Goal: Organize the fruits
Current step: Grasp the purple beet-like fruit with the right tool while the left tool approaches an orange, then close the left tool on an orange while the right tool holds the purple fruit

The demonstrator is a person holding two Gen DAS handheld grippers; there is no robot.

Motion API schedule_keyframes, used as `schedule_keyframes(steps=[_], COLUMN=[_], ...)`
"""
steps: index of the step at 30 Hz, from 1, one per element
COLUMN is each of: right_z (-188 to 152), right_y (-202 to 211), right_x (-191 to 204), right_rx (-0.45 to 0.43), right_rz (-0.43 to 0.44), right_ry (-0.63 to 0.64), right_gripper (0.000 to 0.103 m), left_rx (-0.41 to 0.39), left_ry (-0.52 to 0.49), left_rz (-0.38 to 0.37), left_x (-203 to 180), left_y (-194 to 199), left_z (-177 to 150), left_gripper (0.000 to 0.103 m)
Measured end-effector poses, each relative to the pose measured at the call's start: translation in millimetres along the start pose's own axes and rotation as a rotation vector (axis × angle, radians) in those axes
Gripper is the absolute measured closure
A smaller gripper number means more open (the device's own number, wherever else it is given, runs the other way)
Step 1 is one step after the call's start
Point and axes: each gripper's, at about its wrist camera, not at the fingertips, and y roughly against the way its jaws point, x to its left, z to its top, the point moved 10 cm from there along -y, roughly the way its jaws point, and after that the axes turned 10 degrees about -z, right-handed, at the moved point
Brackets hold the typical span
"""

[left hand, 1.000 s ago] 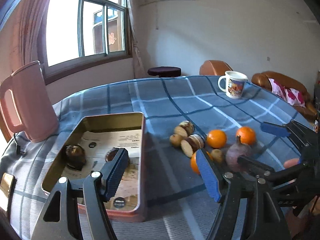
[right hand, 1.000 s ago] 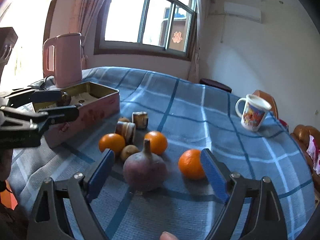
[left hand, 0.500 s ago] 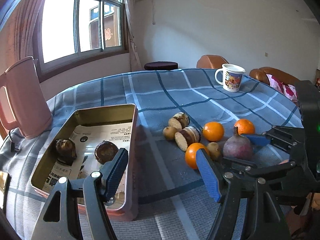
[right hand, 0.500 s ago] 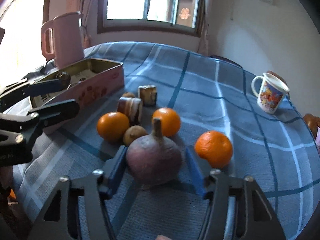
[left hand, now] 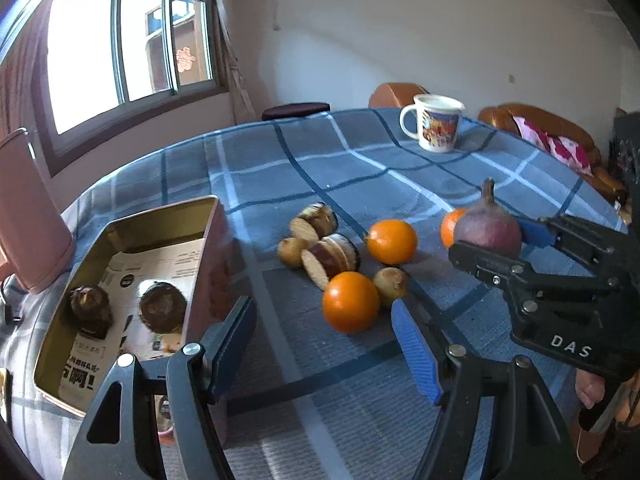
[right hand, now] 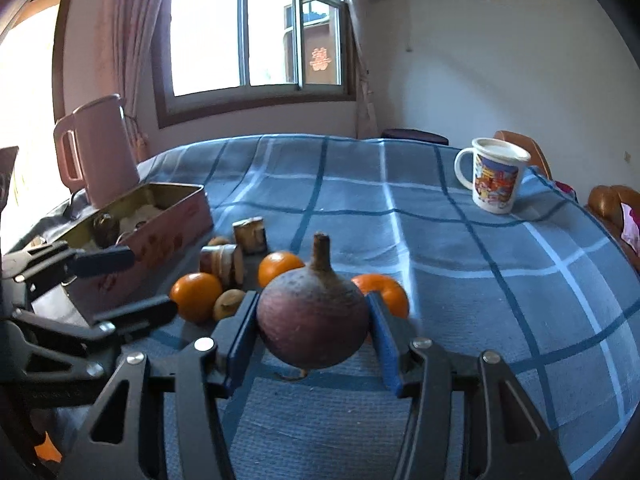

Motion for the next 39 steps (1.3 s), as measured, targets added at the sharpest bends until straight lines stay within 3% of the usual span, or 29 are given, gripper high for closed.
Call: schedule_keyframes(steps=[3, 6, 10, 16, 18, 26, 39], right_z=[1.3, 1.3, 1.1, -0.2, -0.4, -0.9, -0.2], right_y=[1.8, 1.7, 2.0, 1.5, 0.9, 1.8, 6.8], right_x=[0.2, -0.2, -0.1, 0.7, 1.3, 2.7, 5.9], right_rx=[-0.010, -0.014, -0.018, -0.014, -0.010, -0.020, -0.049], right_rz=[-0.001, 0.001, 0.003, 0.007, 0.010, 0.004, 0.000], right_ry=[0.000, -0.002, -0.002, 0.005, 0.007, 0.015, 0.042], right_gripper=[0.048, 0.048, 0.048, 0.048, 0.048, 0.048, 0.048], left_rx=[0.029, 0.072, 0.124, 0.174, 0.176, 0.138, 0.024], left_ry=[-0.007, 0.016, 0.019, 0.094, 0.103, 0.124, 0.107], left_rz=[-0.022, -0.039, -0.043, -0.122, -0.128, -0.163, -0.142], left_x=[-5.3, -4.2, -5.9, -6.5, -6.0, -10.1, -9.0], left_y=[-7.1, -16.1, -25.9, -39.0, -40.0, -33.7, -13.5], left_z=[-1.3, -4.5, -8.2, -7.9, -6.7, -10.2, 1.0], left_gripper=[0.033, 0.049, 0.050, 0.052, 0.064, 0.067, 0.067])
